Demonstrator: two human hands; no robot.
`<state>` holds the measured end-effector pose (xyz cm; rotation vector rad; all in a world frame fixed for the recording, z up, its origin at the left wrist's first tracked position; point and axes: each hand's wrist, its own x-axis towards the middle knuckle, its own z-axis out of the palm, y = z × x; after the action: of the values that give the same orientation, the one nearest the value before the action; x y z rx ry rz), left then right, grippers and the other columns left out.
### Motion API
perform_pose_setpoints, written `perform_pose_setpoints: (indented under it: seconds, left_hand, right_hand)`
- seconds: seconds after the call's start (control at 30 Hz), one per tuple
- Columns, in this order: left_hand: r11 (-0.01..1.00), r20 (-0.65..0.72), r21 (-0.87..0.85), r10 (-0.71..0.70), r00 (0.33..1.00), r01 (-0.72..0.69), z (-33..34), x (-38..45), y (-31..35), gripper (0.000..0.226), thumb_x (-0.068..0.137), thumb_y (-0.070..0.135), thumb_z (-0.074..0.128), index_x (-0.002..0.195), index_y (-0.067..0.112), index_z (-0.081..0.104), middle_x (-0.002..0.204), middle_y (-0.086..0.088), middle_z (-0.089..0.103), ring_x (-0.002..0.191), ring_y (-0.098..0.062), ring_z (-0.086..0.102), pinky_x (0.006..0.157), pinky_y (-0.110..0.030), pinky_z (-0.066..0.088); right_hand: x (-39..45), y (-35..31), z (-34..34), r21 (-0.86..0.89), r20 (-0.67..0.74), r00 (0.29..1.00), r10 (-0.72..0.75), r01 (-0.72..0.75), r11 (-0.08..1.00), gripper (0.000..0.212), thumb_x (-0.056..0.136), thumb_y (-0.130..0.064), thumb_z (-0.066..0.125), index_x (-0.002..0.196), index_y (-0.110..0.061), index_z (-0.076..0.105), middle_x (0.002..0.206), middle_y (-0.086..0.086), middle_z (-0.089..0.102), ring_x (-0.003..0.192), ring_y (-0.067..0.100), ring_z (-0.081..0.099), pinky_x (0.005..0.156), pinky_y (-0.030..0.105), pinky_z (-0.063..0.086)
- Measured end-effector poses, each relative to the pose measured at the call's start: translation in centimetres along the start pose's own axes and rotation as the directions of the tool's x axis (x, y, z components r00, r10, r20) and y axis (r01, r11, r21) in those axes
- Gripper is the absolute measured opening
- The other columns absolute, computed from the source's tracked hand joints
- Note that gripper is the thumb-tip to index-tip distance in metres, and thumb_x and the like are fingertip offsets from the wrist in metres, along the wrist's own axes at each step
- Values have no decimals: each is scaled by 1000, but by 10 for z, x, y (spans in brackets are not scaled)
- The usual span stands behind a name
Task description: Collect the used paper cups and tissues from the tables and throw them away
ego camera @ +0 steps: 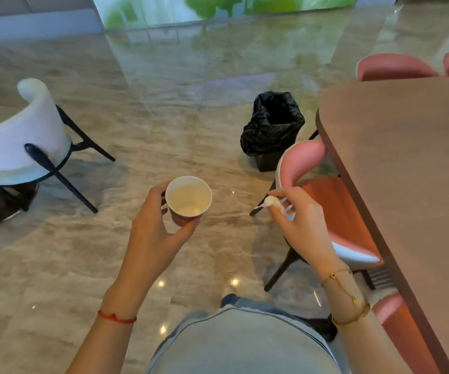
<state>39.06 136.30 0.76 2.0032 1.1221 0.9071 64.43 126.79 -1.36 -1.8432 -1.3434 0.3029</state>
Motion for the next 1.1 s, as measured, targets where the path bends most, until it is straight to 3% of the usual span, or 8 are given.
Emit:
perform_pose_setpoints:
  seconds: [0.3,0.43,0.57,0.7,0.8,0.9,1.1]
  left_hand:
    - [1000,7,-11,-28,1000,28,40,178,-34,70,74,33,82,132,28,44,124,19,53,114,0,53,91,-15,47]
    - [999,51,-24,-31,998,33,67,270,-65,73,71,36,83,131,35,40,123,28,50,112,7,51,88,-7,44]
    - [999,88,-32,-5,996,8,88,378,-86,78,71,39,83,132,40,36,120,31,47,109,10,51,85,-6,45]
    - [995,146,-25,100,984,-97,107,497,-93,71,72,36,82,126,45,38,120,36,46,108,7,52,84,-3,43]
    - [990,215,-37,140,967,-135,132,579,-95,69,72,37,83,125,44,39,119,34,48,107,4,54,83,-3,42]
    - [986,299,-64,165,940,-153,167,644,-95,70,71,37,83,124,45,38,117,36,48,106,11,52,79,-3,40]
    - [984,407,-80,178,896,-159,260,750,-105,72,69,38,82,121,51,34,117,27,50,107,-2,52,82,-15,42]
  right_hand:
    - [171,57,24,12,28,997,77,-77,997,17,90,-23,66,107,-23,66,101,-10,63,93,0,57,75,6,42]
    - [247,92,51,-12,8,991,132,-131,991,16,89,-21,67,105,-21,67,99,-6,63,89,5,57,75,16,45]
    - [337,118,68,-27,-42,989,142,-143,989,16,88,-19,68,104,-19,67,97,-7,62,87,1,54,76,11,42]
    - [438,139,70,-18,-174,971,164,-170,985,16,86,-18,69,102,-23,66,94,-8,61,83,3,55,71,6,41]
    - [499,156,67,-42,-249,952,177,-193,980,17,87,-19,69,103,-24,65,95,-9,60,81,6,56,69,11,44]
    - [544,179,64,-32,-273,931,243,-261,965,17,87,-18,68,103,-23,65,97,-10,62,83,6,58,70,17,47]
    - [625,241,65,4,-275,877,394,-409,913,16,89,-21,66,104,-24,65,98,-9,62,87,4,58,75,20,49]
